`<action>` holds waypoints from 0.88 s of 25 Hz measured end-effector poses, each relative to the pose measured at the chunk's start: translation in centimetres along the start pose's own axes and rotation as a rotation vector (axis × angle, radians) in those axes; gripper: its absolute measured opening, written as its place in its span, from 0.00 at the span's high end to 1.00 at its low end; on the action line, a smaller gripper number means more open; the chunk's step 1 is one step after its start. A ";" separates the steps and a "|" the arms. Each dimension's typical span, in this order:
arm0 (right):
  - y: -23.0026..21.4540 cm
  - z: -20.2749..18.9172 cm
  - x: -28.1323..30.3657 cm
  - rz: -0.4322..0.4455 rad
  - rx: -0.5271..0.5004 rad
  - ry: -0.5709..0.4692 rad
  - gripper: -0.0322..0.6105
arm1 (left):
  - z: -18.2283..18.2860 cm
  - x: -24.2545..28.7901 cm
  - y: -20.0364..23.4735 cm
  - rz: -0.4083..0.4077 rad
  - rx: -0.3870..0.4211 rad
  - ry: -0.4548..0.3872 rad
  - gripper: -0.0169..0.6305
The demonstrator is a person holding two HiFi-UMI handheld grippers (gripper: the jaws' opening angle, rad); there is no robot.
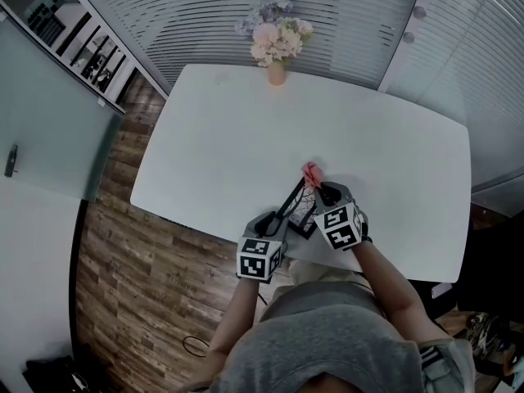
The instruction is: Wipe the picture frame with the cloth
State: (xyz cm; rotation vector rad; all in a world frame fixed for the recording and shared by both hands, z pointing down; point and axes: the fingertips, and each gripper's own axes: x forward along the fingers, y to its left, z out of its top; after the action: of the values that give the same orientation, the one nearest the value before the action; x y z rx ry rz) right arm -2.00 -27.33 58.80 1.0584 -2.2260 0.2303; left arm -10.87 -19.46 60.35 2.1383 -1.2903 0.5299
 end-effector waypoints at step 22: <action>3.9 -0.8 0.1 0.119 -0.083 0.058 0.90 | -0.7 0.3 0.5 0.033 0.014 0.043 0.80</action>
State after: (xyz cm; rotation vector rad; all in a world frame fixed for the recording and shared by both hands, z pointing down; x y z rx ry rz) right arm -4.49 -24.47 59.92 0.8659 -2.2288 0.2155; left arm -11.18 -19.40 61.17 2.1092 -1.3036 0.5966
